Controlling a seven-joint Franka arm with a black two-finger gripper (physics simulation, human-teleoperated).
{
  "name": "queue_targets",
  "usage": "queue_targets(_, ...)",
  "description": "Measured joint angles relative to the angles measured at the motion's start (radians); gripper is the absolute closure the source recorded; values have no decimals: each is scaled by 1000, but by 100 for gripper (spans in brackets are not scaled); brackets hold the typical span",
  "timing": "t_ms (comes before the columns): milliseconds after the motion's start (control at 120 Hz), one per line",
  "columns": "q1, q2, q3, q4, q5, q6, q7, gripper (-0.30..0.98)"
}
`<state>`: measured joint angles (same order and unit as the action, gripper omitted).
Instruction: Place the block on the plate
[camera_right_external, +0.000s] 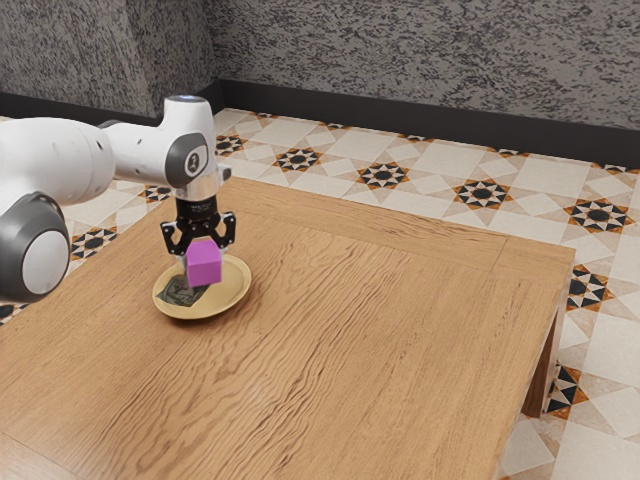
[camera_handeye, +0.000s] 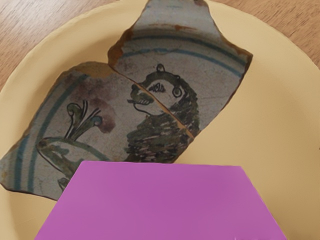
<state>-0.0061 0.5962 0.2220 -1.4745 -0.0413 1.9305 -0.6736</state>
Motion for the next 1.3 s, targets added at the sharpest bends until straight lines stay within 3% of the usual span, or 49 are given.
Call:
queue_targets(292,-1,-4,2,25,2,13,47,6)
queue_targets(575,-4,-115,6,82,5,-77,131,2)
queue_targets(808,-7,-234,4,87,2,-195,295,1)
queue_targets(1083,-12,-399,-79,78,-45,-383,486,0)
queue_targets(1300,-17,-442,-144,69,-70,-443,586,0)
